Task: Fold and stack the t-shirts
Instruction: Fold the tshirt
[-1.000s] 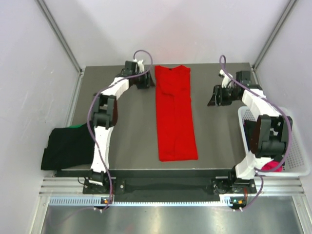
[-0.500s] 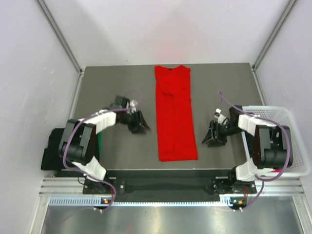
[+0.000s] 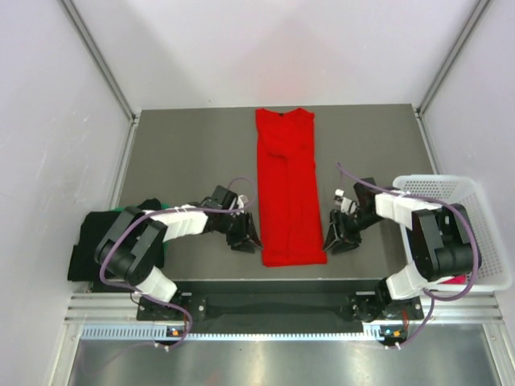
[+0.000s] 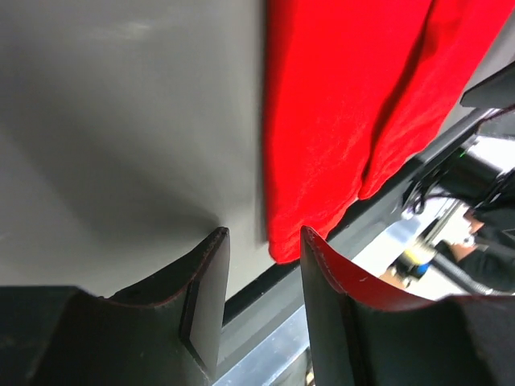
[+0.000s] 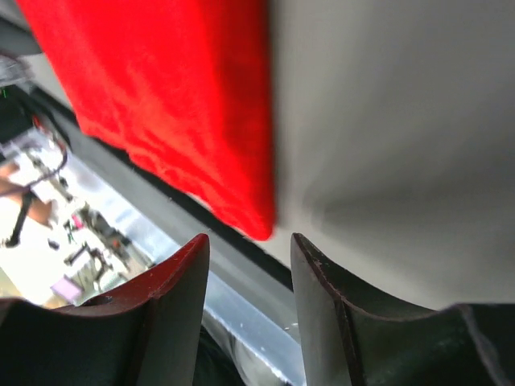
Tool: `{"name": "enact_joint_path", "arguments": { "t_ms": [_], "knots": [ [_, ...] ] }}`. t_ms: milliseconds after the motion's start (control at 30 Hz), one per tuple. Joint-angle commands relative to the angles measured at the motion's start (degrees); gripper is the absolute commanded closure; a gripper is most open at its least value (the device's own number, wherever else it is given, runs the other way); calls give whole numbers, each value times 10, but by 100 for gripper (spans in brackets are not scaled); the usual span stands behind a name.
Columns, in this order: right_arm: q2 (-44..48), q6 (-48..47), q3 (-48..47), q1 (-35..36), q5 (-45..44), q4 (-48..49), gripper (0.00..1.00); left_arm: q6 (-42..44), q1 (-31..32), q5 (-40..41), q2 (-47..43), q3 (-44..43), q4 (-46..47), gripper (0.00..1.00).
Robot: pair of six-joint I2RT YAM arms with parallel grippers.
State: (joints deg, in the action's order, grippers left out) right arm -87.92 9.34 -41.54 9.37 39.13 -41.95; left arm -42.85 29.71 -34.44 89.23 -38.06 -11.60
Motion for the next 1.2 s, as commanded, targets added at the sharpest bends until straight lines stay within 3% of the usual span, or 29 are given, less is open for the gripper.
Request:
{"name": "enact_joint_path", "arguments": {
  "t_ms": [0, 467, 533, 567, 600, 700, 867, 1167],
  "knots": [
    [7, 30, 8, 39, 33, 9, 54, -14, 24, 9, 28, -24, 38, 55],
    [-24, 21, -4, 62, 10, 6, 56, -15, 74, 12, 60, -39, 40, 64],
    [-43, 16, -14, 71, 13, 3, 59, -16, 76, 9, 61, -39, 42, 73],
    [-49, 10, -19, 82, 13, 2, 63, -17, 76, 9, 62, -39, 42, 92],
    [-58, 9, -26, 86, 12, 0, 77, -18, 76, 7, 61, -39, 41, 100],
    [-67, -3, -45, 94, 15, -6, 100, -21, 76, 6, 56, -39, 38, 100],
    [-45, -31, -78, 78, 31, -19, 100, -3, 48, 6, 24, -62, 25, 100],
    [-4, -89, -190, 16, 50, -72, 100, 74, -38, -5, 10, -180, -16, 100]
  ]
}}
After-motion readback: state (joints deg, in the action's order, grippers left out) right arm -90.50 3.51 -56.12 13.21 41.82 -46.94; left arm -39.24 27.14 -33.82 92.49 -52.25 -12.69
